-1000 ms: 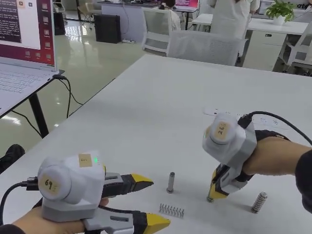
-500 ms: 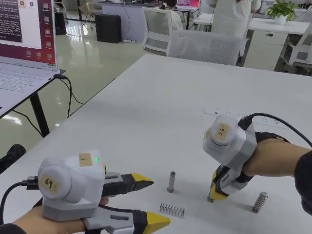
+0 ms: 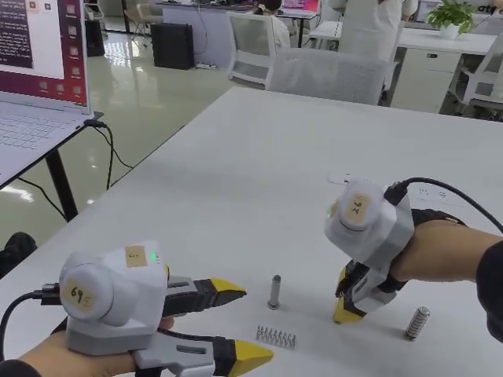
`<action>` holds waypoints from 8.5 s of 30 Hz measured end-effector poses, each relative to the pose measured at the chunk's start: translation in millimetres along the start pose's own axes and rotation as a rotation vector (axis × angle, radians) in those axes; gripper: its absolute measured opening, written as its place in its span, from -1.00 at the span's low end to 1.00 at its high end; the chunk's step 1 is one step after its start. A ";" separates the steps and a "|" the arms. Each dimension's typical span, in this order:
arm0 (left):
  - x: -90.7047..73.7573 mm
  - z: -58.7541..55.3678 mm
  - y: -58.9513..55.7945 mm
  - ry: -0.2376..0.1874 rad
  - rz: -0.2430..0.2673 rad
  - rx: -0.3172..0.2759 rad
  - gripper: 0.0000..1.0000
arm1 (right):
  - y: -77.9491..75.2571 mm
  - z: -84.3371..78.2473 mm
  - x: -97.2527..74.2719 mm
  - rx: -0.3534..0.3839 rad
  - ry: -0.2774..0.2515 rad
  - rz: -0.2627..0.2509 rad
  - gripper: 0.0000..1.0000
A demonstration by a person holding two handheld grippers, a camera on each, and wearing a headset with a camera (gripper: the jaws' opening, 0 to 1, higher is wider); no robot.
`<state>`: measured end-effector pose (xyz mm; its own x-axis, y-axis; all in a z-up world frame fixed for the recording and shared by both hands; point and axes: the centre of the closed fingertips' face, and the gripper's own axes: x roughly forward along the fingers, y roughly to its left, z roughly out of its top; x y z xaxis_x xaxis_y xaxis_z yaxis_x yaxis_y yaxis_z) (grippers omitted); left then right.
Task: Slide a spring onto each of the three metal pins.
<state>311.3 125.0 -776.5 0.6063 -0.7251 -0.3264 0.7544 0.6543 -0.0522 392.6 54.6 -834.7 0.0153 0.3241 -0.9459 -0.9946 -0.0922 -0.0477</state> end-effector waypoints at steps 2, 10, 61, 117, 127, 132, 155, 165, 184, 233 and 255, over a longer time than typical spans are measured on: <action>0.0 0.3 -0.1 -0.001 0.000 0.000 -0.12 | 2.7 7.5 -3.5 -0.009 -0.014 0.000 -0.61; -0.1 0.7 0.1 -0.002 0.000 0.002 -0.12 | 12.2 25.7 -3.4 -0.035 -0.040 0.014 -0.60; 0.3 -3.2 -0.8 0.015 -0.008 0.009 -0.22 | 49.6 37.1 44.7 -0.110 0.016 0.074 -0.84; 14.6 13.0 -16.6 0.053 -0.124 0.146 -0.93 | 79.0 68.9 -53.9 -0.270 -0.025 0.062 -0.85; 14.7 11.6 -16.8 0.060 -0.123 0.147 -0.94 | 83.5 88.9 -68.9 -0.307 -0.077 0.034 -0.85; 15.3 12.6 -17.4 0.054 -0.126 0.147 -0.94 | 86.8 99.2 -73.6 -0.320 -0.108 0.032 -0.85; 15.6 13.5 -15.3 0.043 -0.117 0.145 -0.95 | 88.5 107.8 -70.4 -0.336 -0.127 0.037 -0.77; 15.1 16.4 -14.3 0.027 -0.112 0.147 -0.95 | 87.5 106.4 -61.8 -0.292 -0.143 0.070 -0.78; 14.2 24.0 -13.7 -0.009 -0.102 0.151 -0.95 | 86.9 107.0 -59.8 -0.249 -0.155 0.092 -0.83; 7.6 -3.3 -1.9 0.025 -0.038 0.006 -0.03 | 40.8 87.7 -64.8 -0.192 -0.108 -0.002 -0.84; 5.9 -6.8 -3.5 0.022 -0.031 -0.017 0.17 | 7.3 95.1 -46.7 -0.163 -0.104 -0.053 -0.83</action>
<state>310.6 119.9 -784.7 0.5769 -0.7406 -0.3446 0.7684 0.6351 -0.0785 374.9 128.3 -760.3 0.0479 0.4268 -0.9031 -0.9627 -0.2214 -0.1557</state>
